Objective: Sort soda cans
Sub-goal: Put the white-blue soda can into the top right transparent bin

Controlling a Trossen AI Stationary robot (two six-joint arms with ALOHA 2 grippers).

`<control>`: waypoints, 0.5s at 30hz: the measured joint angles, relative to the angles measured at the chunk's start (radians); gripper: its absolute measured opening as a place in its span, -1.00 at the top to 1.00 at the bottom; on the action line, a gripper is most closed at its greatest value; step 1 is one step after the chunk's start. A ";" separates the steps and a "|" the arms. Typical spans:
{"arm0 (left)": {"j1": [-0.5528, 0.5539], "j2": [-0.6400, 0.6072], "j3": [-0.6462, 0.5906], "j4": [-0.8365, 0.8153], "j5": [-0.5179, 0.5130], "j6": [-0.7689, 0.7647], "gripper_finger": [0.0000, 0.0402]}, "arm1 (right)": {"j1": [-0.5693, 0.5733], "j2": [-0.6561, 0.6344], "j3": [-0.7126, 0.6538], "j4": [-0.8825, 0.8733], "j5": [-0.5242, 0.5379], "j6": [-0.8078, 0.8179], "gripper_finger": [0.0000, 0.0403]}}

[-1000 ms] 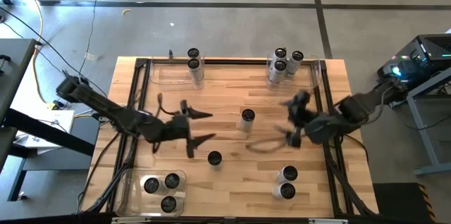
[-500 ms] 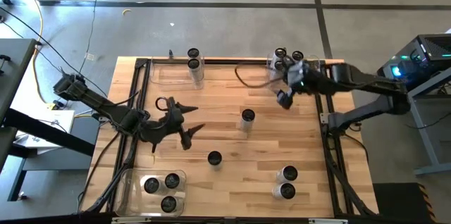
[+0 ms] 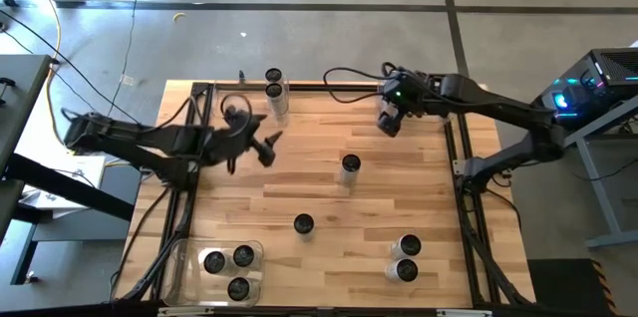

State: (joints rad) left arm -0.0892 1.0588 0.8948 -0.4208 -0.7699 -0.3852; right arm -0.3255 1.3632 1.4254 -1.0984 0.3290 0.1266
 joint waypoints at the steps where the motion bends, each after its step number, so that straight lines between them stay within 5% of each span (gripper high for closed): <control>1: 0.032 0.000 0.000 -0.005 0.033 0.000 -0.52 | -0.003 0.005 0.000 0.001 0.000 -0.004 -0.82; 8: 0.130 0.008 0.000 -0.052 0.108 0.060 -0.52 | 0.045 -0.002 0.000 0.021 -0.102 -0.082 -0.82; 15: 0.034 0.008 -0.005 -0.026 0.100 0.068 -0.52 | 0.303 -0.003 0.000 0.133 -0.230 -0.194 -0.82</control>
State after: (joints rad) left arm -0.0551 1.0672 0.8893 -0.4466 -0.6698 -0.3169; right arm -0.0229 1.3598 1.4254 -0.9650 0.0991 -0.0677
